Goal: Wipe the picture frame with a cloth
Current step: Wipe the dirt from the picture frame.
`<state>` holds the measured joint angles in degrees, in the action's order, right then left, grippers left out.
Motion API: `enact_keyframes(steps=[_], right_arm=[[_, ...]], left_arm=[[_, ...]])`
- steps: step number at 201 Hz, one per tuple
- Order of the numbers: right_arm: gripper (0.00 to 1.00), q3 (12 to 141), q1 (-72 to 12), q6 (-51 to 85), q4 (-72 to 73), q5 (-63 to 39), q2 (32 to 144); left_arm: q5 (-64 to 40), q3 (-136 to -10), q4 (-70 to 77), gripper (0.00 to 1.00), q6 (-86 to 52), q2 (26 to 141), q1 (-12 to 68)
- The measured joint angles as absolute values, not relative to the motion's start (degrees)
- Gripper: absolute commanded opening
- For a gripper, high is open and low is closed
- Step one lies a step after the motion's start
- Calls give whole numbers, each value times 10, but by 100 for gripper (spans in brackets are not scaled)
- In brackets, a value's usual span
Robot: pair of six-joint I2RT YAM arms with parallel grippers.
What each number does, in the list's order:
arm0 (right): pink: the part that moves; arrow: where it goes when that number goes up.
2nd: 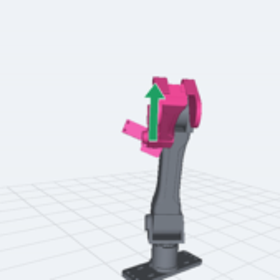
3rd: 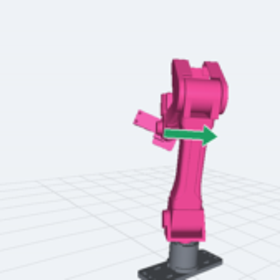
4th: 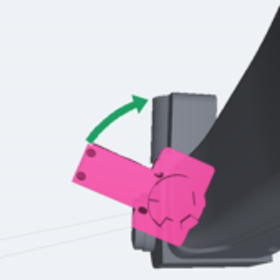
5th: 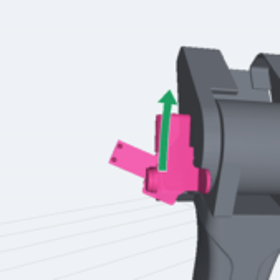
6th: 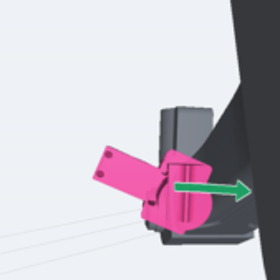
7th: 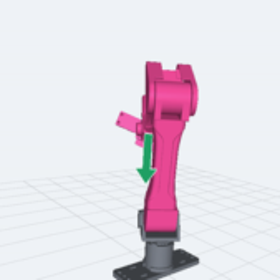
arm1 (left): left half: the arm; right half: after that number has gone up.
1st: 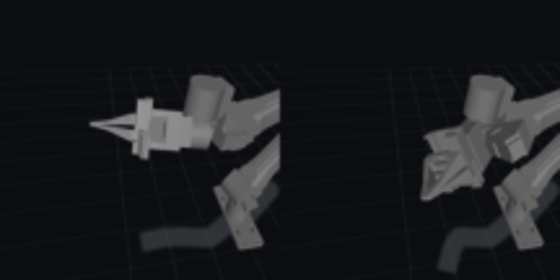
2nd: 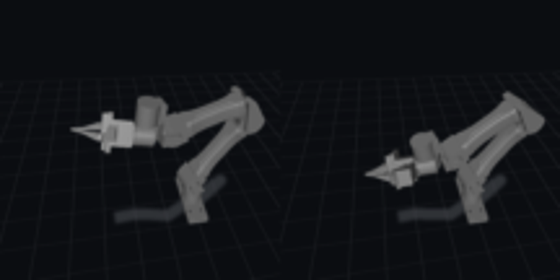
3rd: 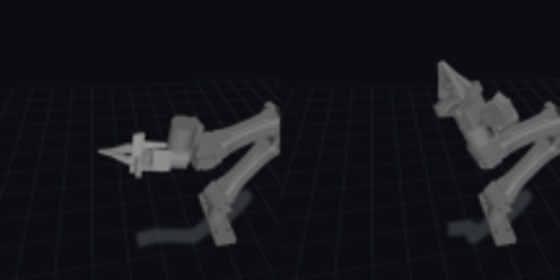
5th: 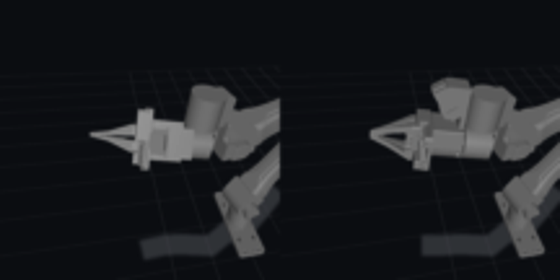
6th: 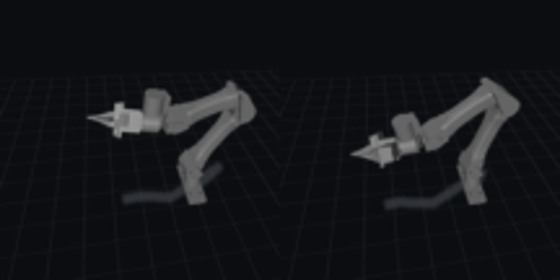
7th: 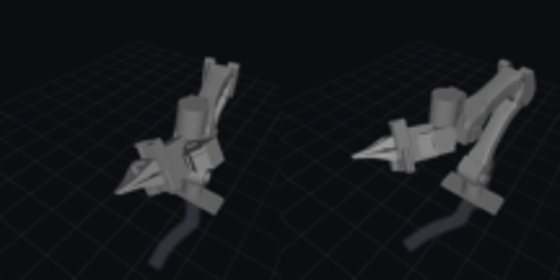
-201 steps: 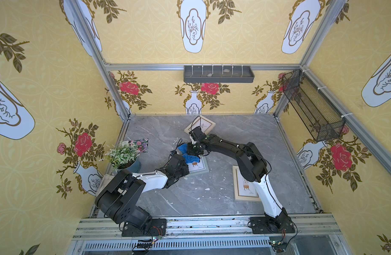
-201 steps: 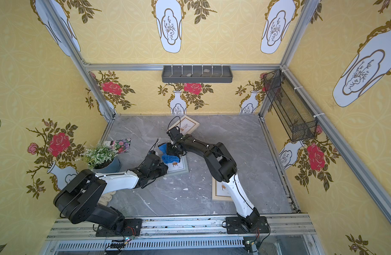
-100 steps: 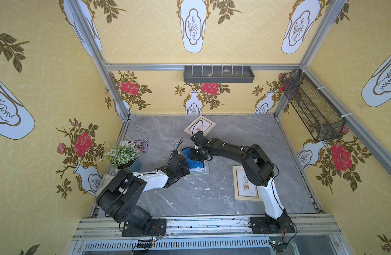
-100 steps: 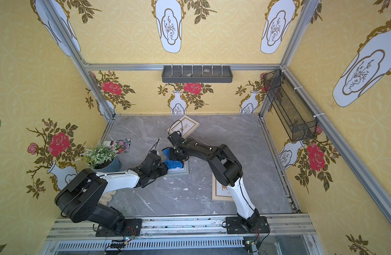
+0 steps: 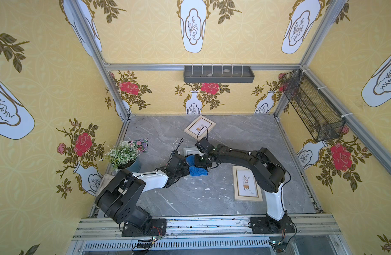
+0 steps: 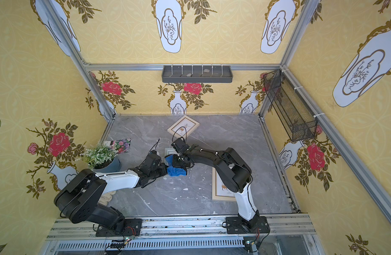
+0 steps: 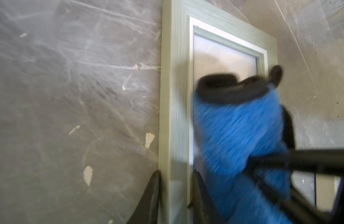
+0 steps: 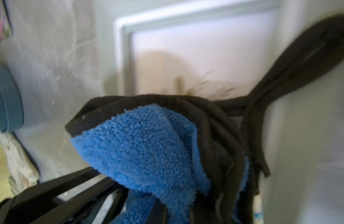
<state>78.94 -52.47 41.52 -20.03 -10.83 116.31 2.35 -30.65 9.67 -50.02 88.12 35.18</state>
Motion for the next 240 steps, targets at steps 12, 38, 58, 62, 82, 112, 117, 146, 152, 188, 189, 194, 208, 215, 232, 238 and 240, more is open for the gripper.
enact_keyframes(steps=[12,38,58,62,82,112,117,146,152,188,189,194,208,215,232,238,240], right_arm=[[6,785,-529,420,-197,-110,1163],[6,728,-490,421,-173,-127,1129],[7,689,-462,420,-176,-125,1085],[7,686,-460,418,-181,-118,1077],[8,688,-460,414,-213,-95,1063],[7,750,-519,405,-227,-74,1107],[7,759,-529,405,-226,-76,1116],[7,756,-538,405,-217,-93,1131],[7,742,-529,405,-211,-93,1123],[7,663,-456,405,-213,-85,1044],[7,662,-455,405,-215,-84,1042],[7,659,-448,404,-225,-77,1036],[7,663,-449,404,-245,-55,1032],[8,672,-458,402,-252,-54,1033],[8,706,-489,399,-246,-55,1049],[8,717,-498,397,-241,-57,1060],[7,720,-501,396,-239,-58,1063]], left_arm=[[24,-307,96,19,-500,881,352],[25,-307,95,19,-500,876,352],[20,-305,95,19,-502,873,353],[19,-304,94,19,-502,873,353],[18,-304,91,19,-502,874,353],[18,-307,87,19,-501,877,353],[18,-307,87,19,-501,877,353],[18,-307,86,19,-501,876,353],[18,-307,86,19,-501,876,353],[17,-307,87,19,-501,876,353],[17,-307,87,19,-501,876,353],[16,-307,87,19,-501,876,353],[16,-309,85,19,-501,877,352],[16,-310,83,19,-501,878,352],[15,-314,77,19,-501,879,352],[15,-314,76,19,-501,879,352],[15,-314,76,19,-501,879,352]])
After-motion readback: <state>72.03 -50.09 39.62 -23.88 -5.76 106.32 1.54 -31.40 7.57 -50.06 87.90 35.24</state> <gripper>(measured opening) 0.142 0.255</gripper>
